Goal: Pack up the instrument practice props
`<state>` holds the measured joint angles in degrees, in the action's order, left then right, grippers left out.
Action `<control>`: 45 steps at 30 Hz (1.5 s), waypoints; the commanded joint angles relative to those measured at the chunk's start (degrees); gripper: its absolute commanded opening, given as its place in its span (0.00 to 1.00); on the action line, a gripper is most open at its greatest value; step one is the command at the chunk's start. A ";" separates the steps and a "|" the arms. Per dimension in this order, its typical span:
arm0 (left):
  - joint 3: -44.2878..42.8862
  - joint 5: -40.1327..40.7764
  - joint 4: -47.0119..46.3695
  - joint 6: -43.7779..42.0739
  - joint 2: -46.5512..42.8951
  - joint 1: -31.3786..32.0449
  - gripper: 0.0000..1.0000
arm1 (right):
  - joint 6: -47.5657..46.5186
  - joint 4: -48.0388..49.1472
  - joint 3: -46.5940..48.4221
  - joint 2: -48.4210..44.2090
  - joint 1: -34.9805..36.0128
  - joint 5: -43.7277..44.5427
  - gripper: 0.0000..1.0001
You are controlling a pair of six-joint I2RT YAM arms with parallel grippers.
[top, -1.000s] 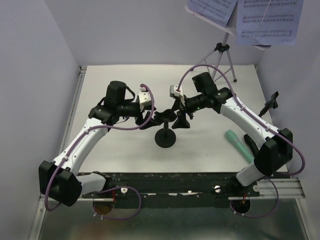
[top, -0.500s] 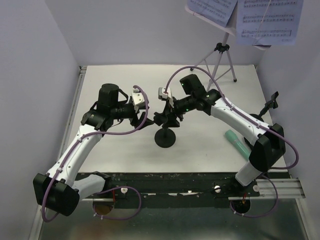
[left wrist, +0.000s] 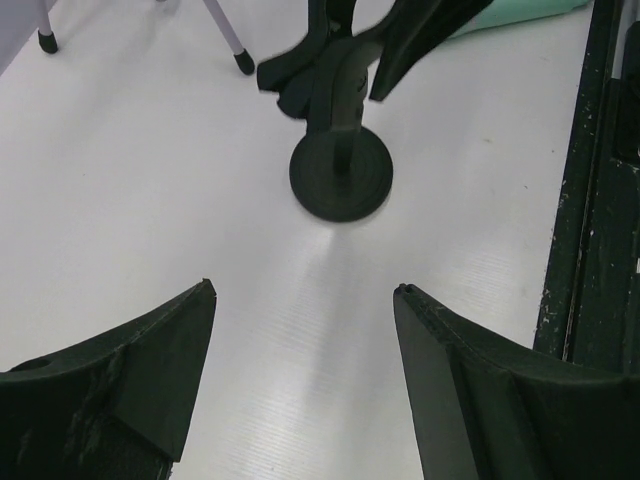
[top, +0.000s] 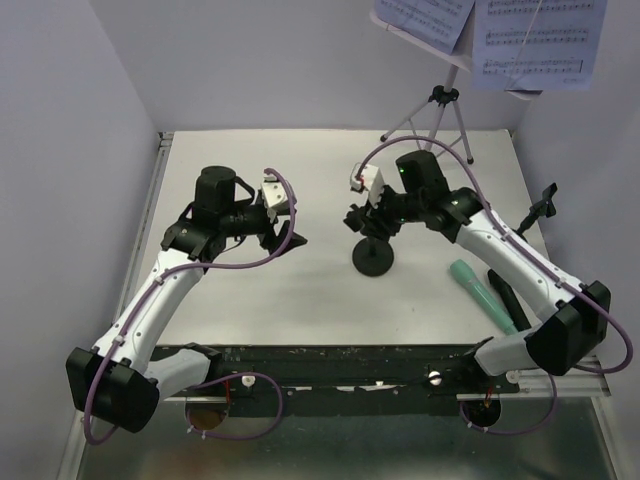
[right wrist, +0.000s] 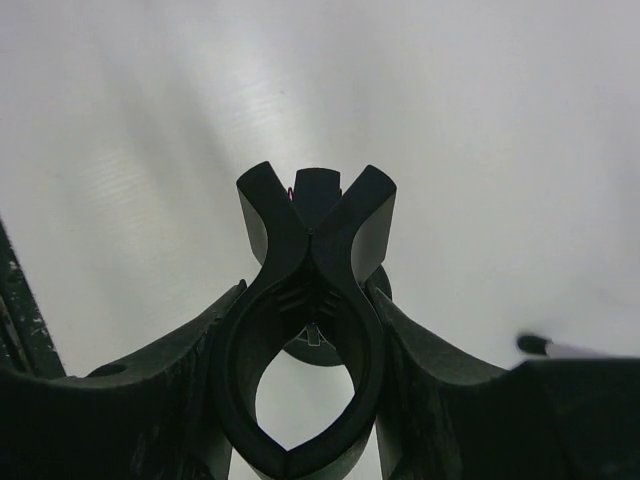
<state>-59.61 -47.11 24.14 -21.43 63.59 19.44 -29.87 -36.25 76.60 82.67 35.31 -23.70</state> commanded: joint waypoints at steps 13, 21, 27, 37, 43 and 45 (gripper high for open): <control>-0.06 -0.52 -3.93 2.36 1.89 -0.37 0.82 | 10.45 -2.16 -3.47 -5.33 -34.15 14.03 0.04; -0.59 -0.88 -4.54 2.89 2.41 -0.37 0.82 | 12.20 -2.33 -3.03 -3.49 -40.58 15.27 0.04; -0.50 -0.87 -4.19 3.06 2.24 -0.37 0.82 | 12.64 -2.33 -3.21 -3.13 -44.01 15.79 0.04; -1.38 -1.49 -5.25 4.03 3.55 -0.37 0.82 | 12.20 -3.30 -4.53 -4.89 -45.24 13.78 0.66; -1.82 -1.23 -5.24 4.47 4.52 -0.11 0.82 | 12.38 -6.89 -1.02 -7.17 -45.24 13.60 0.99; -2.35 -1.40 -5.33 4.56 4.87 -0.19 0.82 | 11.85 -8.04 0.04 -8.40 -45.24 11.85 0.99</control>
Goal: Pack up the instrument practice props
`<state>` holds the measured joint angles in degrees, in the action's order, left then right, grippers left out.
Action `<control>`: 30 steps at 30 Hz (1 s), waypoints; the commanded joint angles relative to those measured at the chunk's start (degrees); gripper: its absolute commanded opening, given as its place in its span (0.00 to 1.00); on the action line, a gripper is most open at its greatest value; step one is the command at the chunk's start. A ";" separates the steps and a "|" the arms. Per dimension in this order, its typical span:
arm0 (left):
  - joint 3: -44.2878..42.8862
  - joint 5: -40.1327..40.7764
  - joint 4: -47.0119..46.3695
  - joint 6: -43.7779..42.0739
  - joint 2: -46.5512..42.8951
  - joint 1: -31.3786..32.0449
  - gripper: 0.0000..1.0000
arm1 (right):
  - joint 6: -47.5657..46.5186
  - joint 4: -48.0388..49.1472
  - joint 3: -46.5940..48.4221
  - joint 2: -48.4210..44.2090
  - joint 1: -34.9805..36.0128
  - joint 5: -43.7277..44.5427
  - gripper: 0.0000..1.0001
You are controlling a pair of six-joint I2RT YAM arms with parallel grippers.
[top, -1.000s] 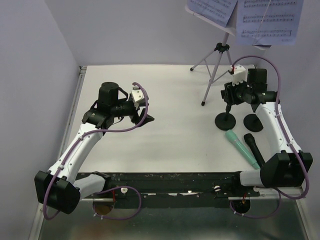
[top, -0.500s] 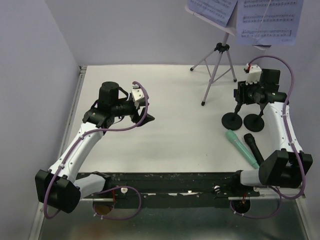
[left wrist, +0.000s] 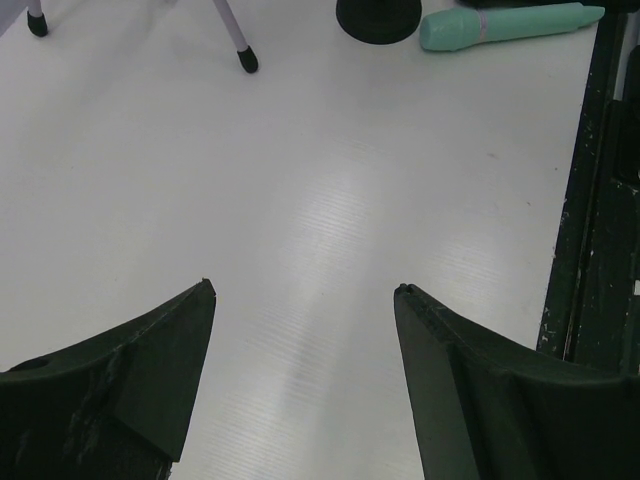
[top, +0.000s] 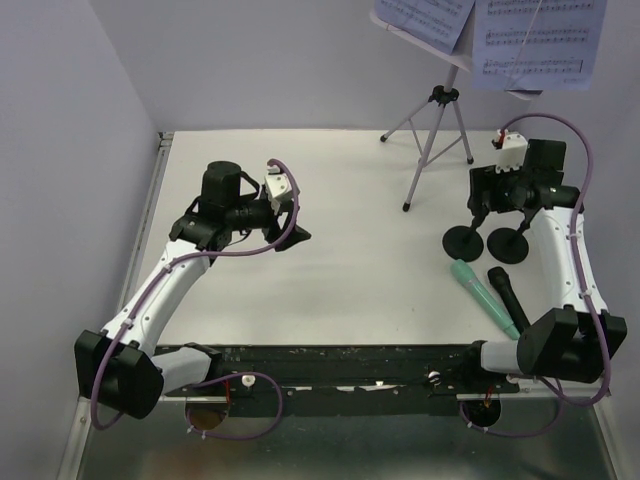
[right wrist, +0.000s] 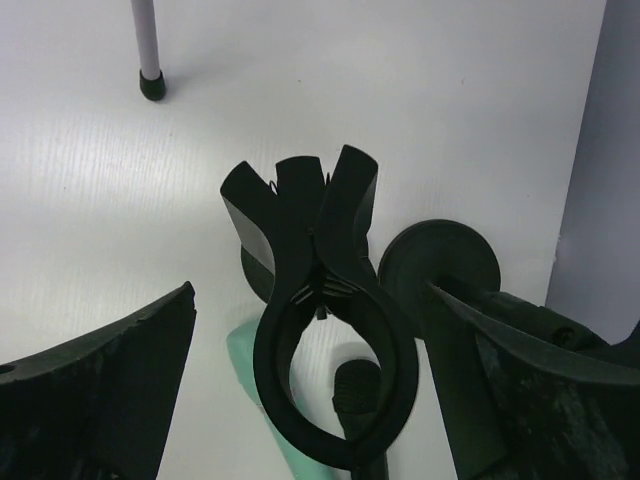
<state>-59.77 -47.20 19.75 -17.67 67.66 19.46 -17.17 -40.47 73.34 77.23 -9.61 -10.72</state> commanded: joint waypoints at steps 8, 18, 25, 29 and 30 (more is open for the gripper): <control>-5.00 -1.32 0.29 0.45 2.74 -0.04 0.82 | -8.66 -0.58 0.58 -12.27 2.12 -12.04 0.99; -8.17 -0.53 4.42 -0.96 3.62 -0.13 0.82 | -4.65 9.96 1.09 -4.65 15.05 -12.40 0.94; -10.02 0.62 9.25 -0.78 2.83 0.05 0.82 | 9.51 22.34 9.01 9.33 20.76 0.06 0.83; -10.37 2.46 10.57 -0.35 2.30 0.22 0.82 | 12.68 31.05 8.57 14.78 22.61 9.20 0.81; -10.63 2.55 11.01 -0.26 2.30 0.22 0.82 | 13.99 32.28 8.83 16.36 22.79 12.01 0.81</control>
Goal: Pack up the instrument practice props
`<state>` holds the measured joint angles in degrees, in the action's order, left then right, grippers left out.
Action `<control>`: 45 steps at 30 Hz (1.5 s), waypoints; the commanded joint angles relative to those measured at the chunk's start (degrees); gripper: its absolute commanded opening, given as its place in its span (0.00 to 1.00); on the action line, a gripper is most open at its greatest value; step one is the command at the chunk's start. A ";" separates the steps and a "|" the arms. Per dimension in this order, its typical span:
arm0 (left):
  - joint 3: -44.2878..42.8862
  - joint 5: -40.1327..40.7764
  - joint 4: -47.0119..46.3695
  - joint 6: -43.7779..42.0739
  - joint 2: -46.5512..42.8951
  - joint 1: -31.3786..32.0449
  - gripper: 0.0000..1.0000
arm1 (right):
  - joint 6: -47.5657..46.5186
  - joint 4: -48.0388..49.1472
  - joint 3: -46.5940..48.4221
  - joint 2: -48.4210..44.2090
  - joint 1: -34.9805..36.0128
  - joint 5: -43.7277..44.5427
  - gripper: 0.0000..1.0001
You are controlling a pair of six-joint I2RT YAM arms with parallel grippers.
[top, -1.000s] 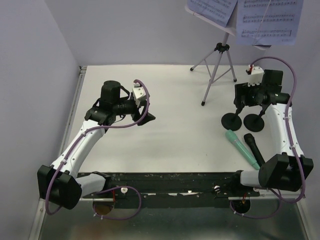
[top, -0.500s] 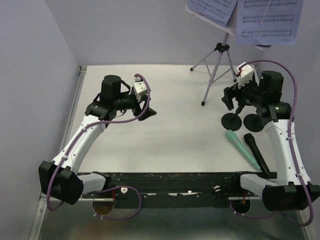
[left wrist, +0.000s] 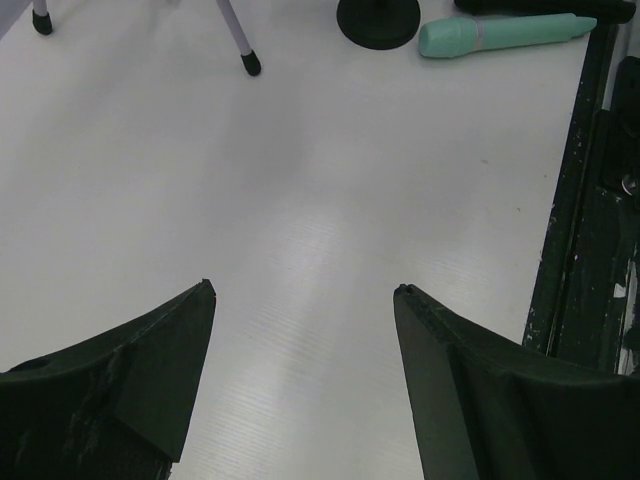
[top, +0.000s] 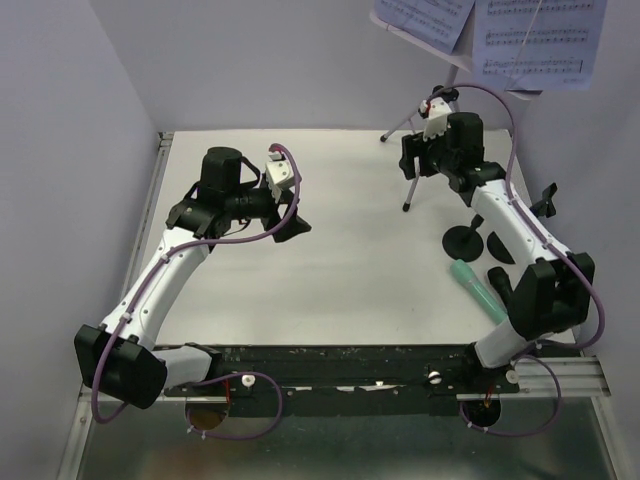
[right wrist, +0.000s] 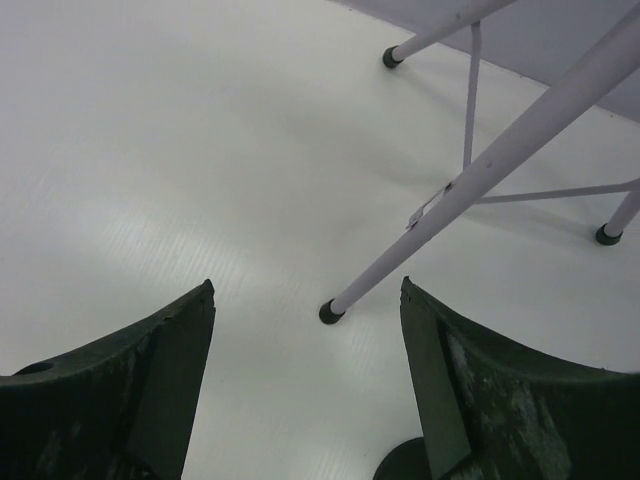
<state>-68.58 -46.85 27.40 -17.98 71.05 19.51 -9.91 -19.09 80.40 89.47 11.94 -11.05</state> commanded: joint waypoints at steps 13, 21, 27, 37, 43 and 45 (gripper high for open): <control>-2.35 4.49 4.33 -0.57 -1.88 0.27 0.82 | 9.73 11.10 8.99 15.91 1.50 23.00 0.75; -2.17 4.66 4.59 -0.92 -2.14 0.27 0.82 | 10.53 13.38 9.24 19.51 1.42 24.32 0.74; -2.18 5.45 6.97 -2.50 -3.19 0.27 0.82 | 8.59 14.26 10.30 21.71 1.33 22.83 0.61; -1.12 5.89 7.85 -2.94 -4.77 0.27 0.82 | 9.74 14.08 9.51 22.94 1.33 18.97 0.30; -0.16 5.45 7.41 -2.94 -5.65 0.27 0.82 | 13.51 10.22 8.20 21.02 1.41 11.50 0.00; 0.46 5.45 6.79 -2.94 -6.01 0.27 0.82 | 15.35 9.16 6.01 19.26 1.41 8.68 0.00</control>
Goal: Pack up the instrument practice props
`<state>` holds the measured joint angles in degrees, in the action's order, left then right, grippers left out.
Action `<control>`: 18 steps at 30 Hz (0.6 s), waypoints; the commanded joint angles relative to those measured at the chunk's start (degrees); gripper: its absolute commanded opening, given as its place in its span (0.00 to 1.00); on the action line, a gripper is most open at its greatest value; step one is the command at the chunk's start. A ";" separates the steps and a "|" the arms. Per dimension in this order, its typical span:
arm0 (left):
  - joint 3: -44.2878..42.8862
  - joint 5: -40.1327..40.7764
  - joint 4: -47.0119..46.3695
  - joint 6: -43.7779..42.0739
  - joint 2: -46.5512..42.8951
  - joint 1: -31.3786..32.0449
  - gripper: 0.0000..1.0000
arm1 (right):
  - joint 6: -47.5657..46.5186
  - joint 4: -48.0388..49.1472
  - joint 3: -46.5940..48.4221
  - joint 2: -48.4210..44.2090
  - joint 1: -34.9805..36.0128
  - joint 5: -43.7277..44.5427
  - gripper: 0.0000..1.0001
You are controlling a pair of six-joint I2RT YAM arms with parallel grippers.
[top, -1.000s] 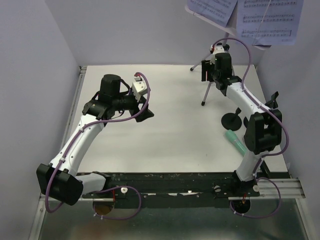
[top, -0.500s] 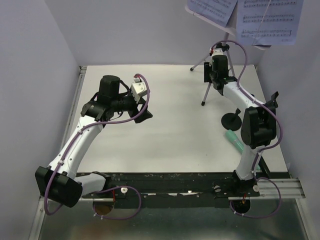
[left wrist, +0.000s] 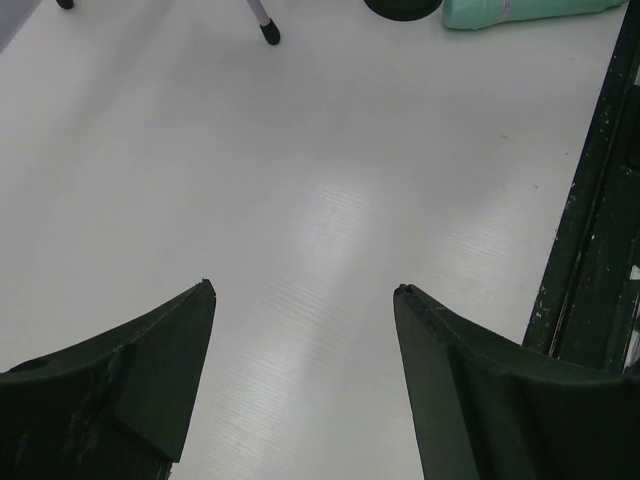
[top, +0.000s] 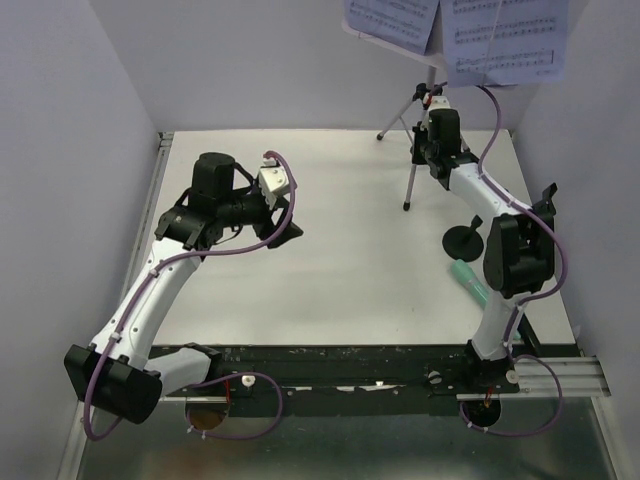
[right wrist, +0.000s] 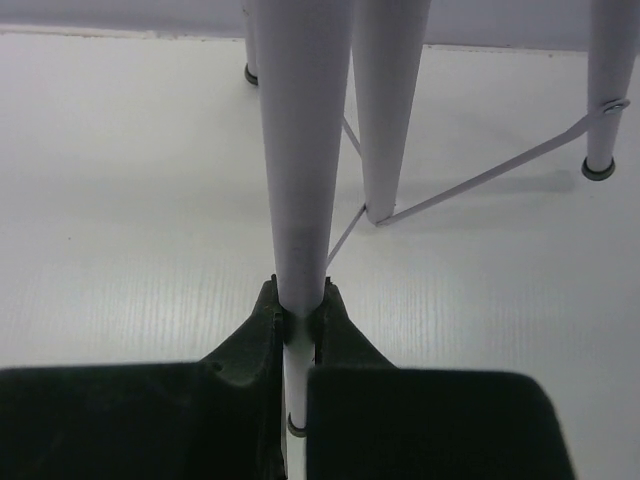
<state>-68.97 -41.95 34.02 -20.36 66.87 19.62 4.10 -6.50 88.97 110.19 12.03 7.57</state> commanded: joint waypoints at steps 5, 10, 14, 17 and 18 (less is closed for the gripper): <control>3.31 0.38 -2.37 -0.03 -2.54 0.16 0.82 | 5.39 -4.75 -7.93 -6.12 1.50 -13.37 0.00; 3.06 0.73 -5.02 1.37 -0.96 0.33 0.82 | 5.57 -3.96 -8.38 -6.84 0.98 -9.86 0.00; -0.81 0.56 -4.58 0.76 1.50 0.86 0.82 | 5.22 -3.87 -6.27 -5.78 0.45 -11.34 0.00; -1.78 0.82 -4.40 0.15 2.12 0.95 0.82 | 4.69 -2.21 -6.52 -6.04 0.45 -20.98 0.00; -1.70 1.00 -4.75 -0.12 2.30 0.95 0.82 | 4.69 -1.33 -6.96 -6.13 0.45 -25.63 0.00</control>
<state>-68.23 -41.91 30.70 -19.90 68.66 20.27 7.09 -6.92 81.91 104.12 11.25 -0.82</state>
